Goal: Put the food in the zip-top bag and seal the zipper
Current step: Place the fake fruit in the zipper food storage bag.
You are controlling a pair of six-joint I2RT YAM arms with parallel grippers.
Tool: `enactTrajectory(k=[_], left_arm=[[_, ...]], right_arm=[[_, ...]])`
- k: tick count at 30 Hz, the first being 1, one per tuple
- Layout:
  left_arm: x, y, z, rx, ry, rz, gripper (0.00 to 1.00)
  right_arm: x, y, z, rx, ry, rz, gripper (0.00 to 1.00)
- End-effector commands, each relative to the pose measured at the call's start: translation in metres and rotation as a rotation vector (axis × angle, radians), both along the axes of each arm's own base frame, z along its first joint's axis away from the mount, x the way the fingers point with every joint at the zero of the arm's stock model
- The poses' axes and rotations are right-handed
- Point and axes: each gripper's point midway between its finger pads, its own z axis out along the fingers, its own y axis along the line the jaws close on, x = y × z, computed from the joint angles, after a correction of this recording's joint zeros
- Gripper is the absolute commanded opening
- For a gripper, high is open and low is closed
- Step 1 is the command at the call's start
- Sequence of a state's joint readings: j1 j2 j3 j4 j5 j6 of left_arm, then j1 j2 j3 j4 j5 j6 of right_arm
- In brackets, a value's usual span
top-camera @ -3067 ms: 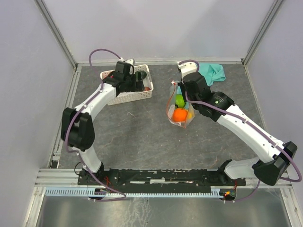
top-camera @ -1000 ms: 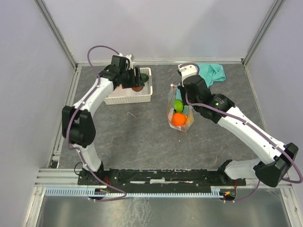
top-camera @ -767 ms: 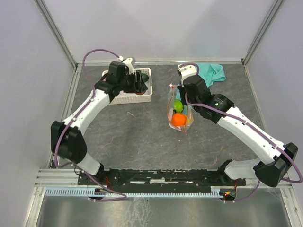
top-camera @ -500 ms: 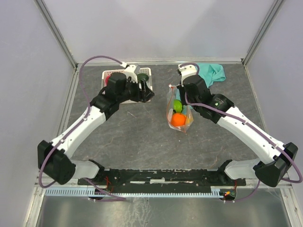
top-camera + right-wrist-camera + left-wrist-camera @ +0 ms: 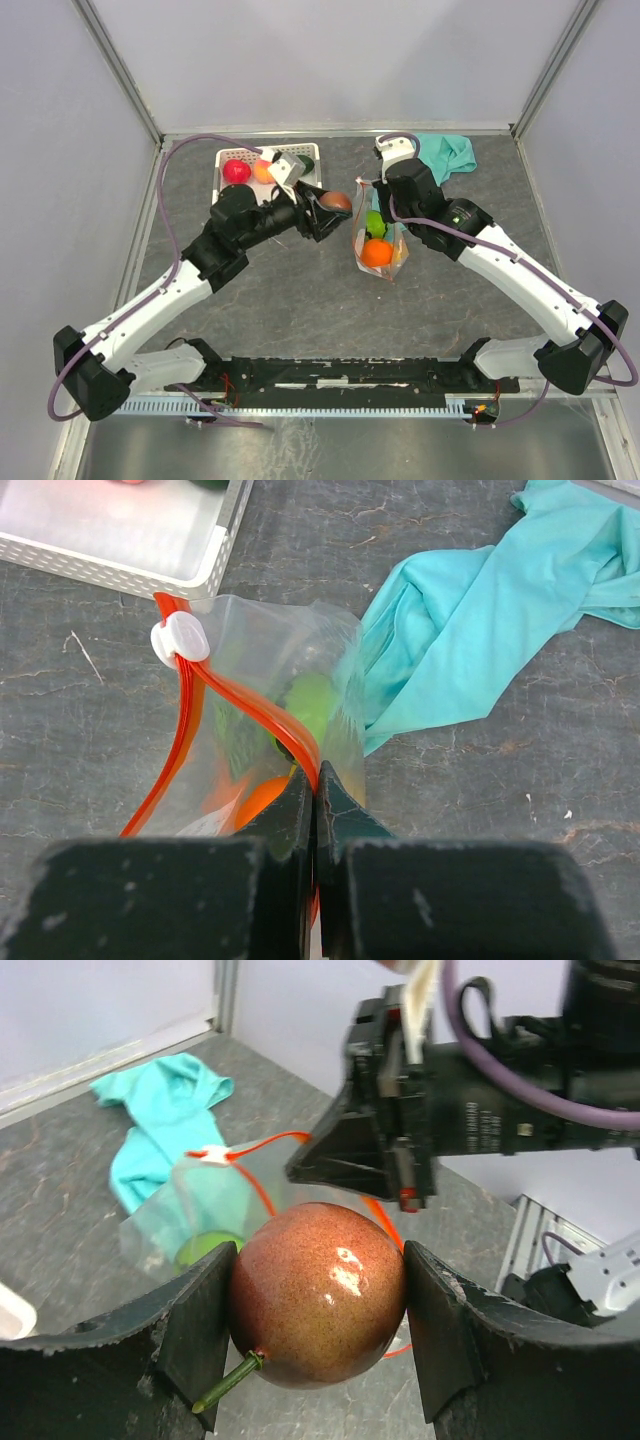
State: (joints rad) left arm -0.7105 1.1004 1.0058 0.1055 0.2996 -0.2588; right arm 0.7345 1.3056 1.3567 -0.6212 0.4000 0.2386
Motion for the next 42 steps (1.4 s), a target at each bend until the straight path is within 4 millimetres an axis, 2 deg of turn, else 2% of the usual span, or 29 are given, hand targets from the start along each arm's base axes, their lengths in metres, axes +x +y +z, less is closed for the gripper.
enactTrajectory(k=[1, 8, 19, 26, 29, 35, 42], left_arm=[[-0.017, -0.023, 0.024, -0.023, -0.152, -0.114, 0.38], [-0.035, -0.055, 0.016, 0.026, -0.202, -0.200, 0.38], [-0.032, -0.085, -0.029, 0.180, -0.189, -0.191, 0.41], [-0.007, -0.079, -0.053, 0.259, -0.147, -0.036, 0.43], [0.000, -0.075, -0.059, 0.281, -0.132, 0.017, 0.49], [0.001, -0.078, -0.066, 0.288, -0.108, 0.012, 0.64], [0.004, -0.075, -0.068, 0.292, -0.087, 0.036, 0.75]], right_arm=[[0.006, 0.004, 0.018, 0.062, -0.047, -0.010, 0.02], [0.004, 0.003, 0.018, 0.068, -0.047, -0.012, 0.02], [0.003, 0.004, 0.019, 0.074, -0.047, -0.012, 0.02], [0.004, 0.004, 0.018, 0.072, -0.045, -0.009, 0.02], [0.004, 0.004, 0.018, 0.072, -0.046, -0.009, 0.02], [0.005, 0.006, 0.016, 0.073, -0.044, -0.004, 0.02], [0.004, 0.005, 0.016, 0.076, -0.045, -0.009, 0.02]])
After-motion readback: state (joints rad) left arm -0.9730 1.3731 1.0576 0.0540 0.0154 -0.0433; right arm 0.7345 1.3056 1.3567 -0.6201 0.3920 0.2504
